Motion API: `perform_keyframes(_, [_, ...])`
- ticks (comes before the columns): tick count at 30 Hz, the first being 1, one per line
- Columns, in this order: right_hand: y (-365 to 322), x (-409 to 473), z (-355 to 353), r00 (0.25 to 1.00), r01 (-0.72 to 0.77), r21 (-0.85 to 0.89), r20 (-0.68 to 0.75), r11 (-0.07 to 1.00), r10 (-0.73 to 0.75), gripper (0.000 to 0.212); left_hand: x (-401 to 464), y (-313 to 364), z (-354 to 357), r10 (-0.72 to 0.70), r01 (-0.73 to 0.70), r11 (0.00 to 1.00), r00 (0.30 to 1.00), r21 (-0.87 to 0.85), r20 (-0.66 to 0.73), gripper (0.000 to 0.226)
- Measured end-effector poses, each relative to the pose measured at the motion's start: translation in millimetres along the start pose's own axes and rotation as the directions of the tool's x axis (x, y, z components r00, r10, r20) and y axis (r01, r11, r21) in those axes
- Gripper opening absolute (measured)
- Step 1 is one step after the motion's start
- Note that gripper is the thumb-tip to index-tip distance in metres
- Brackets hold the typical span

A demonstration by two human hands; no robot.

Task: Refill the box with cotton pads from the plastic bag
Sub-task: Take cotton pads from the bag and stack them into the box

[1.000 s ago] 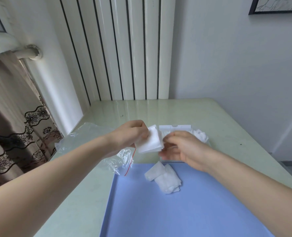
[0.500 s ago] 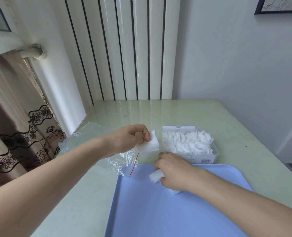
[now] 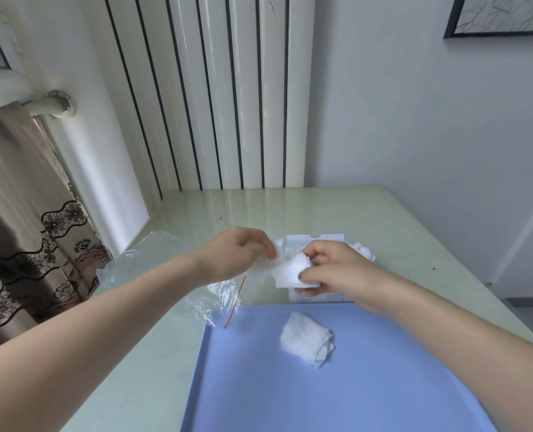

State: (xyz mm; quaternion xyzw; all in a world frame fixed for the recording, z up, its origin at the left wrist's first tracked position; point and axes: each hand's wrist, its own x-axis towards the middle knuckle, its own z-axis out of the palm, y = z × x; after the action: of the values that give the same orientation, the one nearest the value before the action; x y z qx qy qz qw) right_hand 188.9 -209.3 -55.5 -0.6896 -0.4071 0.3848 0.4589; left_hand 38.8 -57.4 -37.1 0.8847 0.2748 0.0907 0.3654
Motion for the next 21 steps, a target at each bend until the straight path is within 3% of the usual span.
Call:
perform_keyframes(2, [-10,-5,-10,0.999,-0.031,0.176,0.048,0.984,0.023,0.025,1,6,5,-0.019,0.022,0.996,0.999,-0.083,0.039,0.029])
perform_keyframes(7, [-18,-11,-25,0.998,-0.013,0.329,0.064,0.944,-0.009,0.028,10,20,21,0.043,0.003,0.97,0.982,-0.243,0.184,0.057])
perform_keyframes(9, [-16,-13,-29,1.0,0.001,0.402,0.023,0.916,-0.011,0.028,13,26,27,0.086,-0.024,0.958,0.975,-0.285,0.205,0.055])
perform_keyframes(11, [-13,-13,-31,0.999,0.028,0.437,-0.043,0.899,-0.01,0.028,19,30,36,0.11,-0.057,0.946,0.982,-0.319,0.151,0.038])
perform_keyframes(14, [-6,-15,-41,0.984,0.074,0.388,-0.178,0.919,-0.004,0.03,30,42,51,0.104,-0.079,0.917,0.994,-0.391,0.042,0.014])
perform_keyframes(21, [6,-15,-83,0.941,-0.022,0.158,-0.33,0.987,0.074,0.037,56,69,76,0.154,-0.162,0.92,0.987,-0.357,-0.05,0.012])
